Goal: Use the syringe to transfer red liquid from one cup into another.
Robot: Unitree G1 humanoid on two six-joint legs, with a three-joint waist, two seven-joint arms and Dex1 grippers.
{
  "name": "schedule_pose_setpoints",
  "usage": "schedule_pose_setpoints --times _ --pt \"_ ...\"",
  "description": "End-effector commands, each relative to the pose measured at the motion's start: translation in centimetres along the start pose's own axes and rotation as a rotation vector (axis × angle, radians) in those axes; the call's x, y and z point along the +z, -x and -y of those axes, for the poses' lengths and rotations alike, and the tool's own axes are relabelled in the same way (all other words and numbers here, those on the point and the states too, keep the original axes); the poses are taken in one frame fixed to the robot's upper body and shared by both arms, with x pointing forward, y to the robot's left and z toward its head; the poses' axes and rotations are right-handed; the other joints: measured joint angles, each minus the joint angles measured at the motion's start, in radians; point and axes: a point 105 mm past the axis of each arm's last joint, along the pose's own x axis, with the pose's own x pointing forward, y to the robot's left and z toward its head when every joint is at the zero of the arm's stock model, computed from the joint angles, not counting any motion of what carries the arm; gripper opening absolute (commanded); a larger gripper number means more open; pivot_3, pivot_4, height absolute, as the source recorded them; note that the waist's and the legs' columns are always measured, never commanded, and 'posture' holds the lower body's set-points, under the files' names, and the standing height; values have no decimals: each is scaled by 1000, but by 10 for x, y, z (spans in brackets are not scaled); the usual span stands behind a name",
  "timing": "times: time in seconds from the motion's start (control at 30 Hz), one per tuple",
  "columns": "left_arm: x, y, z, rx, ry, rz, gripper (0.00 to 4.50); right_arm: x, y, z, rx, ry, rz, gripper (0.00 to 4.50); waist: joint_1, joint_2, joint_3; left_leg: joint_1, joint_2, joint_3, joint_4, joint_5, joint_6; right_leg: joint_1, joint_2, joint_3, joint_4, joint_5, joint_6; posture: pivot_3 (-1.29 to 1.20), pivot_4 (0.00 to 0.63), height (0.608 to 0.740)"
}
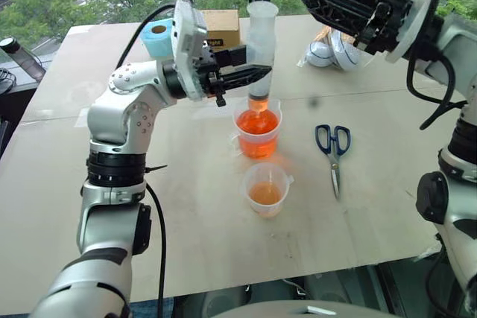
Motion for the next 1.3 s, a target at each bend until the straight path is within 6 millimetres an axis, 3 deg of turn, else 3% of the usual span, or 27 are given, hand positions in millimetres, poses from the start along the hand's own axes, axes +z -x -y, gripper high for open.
schedule_pose_setpoints --times 0.03,0.33,0.6,0.73,0.97,1.1,1.3 --pt "34 1 8 -36 -56 93 1528 10 12 5 -28 57 46 4075 1 0 0 0 0 0 0 0 0 0 0 0 0 0 0 0 150 740" --pt "46 1 60 -295 60 126 1528 10 29 -1 27 73 58 4075 1 0 0 0 0 0 0 0 0 0 0 1 -1 0 0 0 150 740" --pt "31 5 91 -419 120 79 1528 8 43 -13 104 55 35 4075 3 0 0 0 0 0 0 0 0 0 0 3 0 0 0 0 150 740" --pt "18 10 106 -461 121 44 1528 11 47 -30 214 19 27 4075 2 0 0 1 0 0 0 0 0 0 0 3 0 0 0 0 150 740" --pt "2 14 109 -444 124 2 1528 -2 50 -72 452 -49 -70 4075 6 0 0 1 1 0 0 0 0 1 -1 3 -1 0 0 0 150 740" --pt "-1 15 106 -430 128 0 1528 -21 47 -83 489 -48 -182 4075 6 0 0 1 1 0 0 0 0 1 -1 4 -1 0 0 0 150 740" --pt "-5 15 108 -437 134 -6 1528 -30 43 -95 536 -25 -236 4075 6 0 0 1 1 -1 0 0 0 1 -1 4 -1 0 0 0 150 740"
